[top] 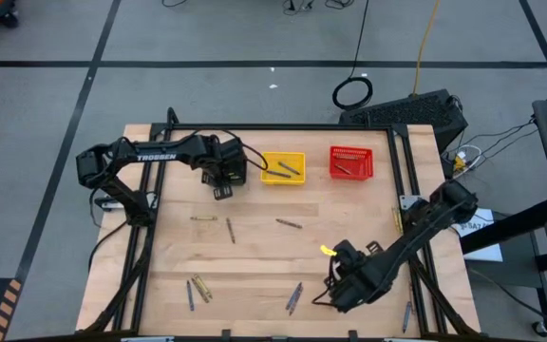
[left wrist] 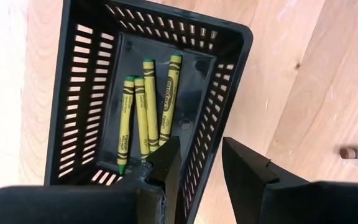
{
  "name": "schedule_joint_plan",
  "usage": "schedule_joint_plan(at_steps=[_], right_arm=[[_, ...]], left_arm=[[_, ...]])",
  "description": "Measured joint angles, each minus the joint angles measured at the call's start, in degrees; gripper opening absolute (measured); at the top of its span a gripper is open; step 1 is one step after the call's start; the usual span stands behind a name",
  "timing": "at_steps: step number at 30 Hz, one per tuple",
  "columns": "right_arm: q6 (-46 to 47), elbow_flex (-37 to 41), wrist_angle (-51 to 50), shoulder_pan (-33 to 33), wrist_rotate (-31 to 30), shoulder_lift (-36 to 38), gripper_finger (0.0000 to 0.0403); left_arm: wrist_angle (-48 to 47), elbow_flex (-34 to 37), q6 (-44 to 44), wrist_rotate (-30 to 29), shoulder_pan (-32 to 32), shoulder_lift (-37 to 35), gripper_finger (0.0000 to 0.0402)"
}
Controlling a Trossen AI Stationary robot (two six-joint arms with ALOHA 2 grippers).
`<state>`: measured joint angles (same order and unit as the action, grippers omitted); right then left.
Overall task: Sort crayons
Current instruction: Put the green crayon into the black bin
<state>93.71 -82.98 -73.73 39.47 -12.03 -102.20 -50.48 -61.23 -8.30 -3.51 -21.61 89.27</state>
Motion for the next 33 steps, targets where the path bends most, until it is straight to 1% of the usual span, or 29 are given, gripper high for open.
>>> schedule_joint_plan(at_steps=[4,9,13,17,23,29,33], right_arm=[[0.13,0.00,-1.46,-0.94,-0.17,-0.27,0.0091],[4.41,0.01,-11.12,-0.72,0.31,-0.29,0.0091],[7.65,2.36,-15.34,-0.24,2.39,-0.08,0.0091],[7.60,7.27,-13.48,-0.16,7.27,0.03,0.0081],[7.73,14.75,-12.15,-0.21,10.71,1.21,0.0047],[11.69,22.65,-11.12,-0.58,10.41,6.39,0.0006],[13.58,28.62,-6.35,-0.57,10.28,10.78,0.0003]], left_arm=[[-1.80,0.00,0.30,0.00,0.00,0.00,0.0112],[-3.96,0.00,0.33,0.00,0.00,-0.02,0.0112],[-4.27,0.00,0.34,0.00,0.00,-0.02,0.0112],[-4.26,0.00,0.36,0.00,0.00,-0.02,0.0112],[-4.19,0.00,0.38,0.00,0.00,-0.02,0.0112],[-4.00,0.00,0.39,0.00,0.00,-0.02,0.0112],[-4.00,0.00,0.42,0.00,0.00,-0.02,0.0112]])
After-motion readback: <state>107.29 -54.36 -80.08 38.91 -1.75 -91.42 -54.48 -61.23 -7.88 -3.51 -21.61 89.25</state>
